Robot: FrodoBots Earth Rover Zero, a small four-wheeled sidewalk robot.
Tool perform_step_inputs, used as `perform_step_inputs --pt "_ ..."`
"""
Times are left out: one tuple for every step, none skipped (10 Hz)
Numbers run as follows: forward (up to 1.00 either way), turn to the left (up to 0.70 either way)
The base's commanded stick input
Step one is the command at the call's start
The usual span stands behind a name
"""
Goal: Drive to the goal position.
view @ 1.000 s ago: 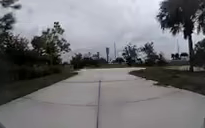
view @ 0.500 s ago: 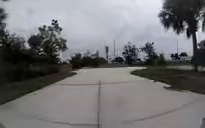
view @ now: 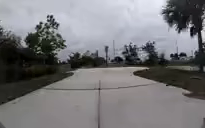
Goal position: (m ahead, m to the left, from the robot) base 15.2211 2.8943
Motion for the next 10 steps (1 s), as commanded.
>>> perform_step_inputs --pt "0.85 0.00" --pt "0.85 0.00" --pt "0.85 0.00" --pt "0.85 0.00" --pt "0.85 0.00" --pt "0.85 0.00" --pt "0.85 0.00" --pt "0.85 0.00" --pt "0.85 0.00" --pt "0.85 0.00"
